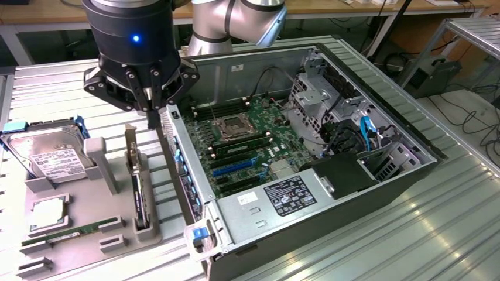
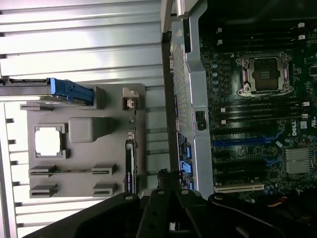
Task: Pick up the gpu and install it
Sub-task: 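Reach for the gpu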
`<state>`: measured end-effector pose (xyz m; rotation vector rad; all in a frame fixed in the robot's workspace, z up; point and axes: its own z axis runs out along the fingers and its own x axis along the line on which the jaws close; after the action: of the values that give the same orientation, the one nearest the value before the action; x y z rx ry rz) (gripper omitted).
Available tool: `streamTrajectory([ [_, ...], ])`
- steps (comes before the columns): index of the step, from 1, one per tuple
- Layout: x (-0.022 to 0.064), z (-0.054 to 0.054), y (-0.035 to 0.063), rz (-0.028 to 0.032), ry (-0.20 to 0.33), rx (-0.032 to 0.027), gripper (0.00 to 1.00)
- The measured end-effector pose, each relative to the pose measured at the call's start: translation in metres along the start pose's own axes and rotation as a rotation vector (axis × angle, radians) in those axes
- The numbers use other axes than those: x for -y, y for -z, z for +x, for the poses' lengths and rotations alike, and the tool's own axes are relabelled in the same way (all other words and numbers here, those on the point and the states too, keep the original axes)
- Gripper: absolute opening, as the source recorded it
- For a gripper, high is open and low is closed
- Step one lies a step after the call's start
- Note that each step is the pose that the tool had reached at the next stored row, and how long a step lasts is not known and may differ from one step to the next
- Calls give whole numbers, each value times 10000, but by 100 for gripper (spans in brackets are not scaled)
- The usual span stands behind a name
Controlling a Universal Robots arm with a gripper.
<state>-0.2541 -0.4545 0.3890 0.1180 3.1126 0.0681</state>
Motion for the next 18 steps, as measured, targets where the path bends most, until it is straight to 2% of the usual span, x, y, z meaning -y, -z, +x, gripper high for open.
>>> streamTrajectory([
  [18,43,-3,-5,-1,0,1,11],
])
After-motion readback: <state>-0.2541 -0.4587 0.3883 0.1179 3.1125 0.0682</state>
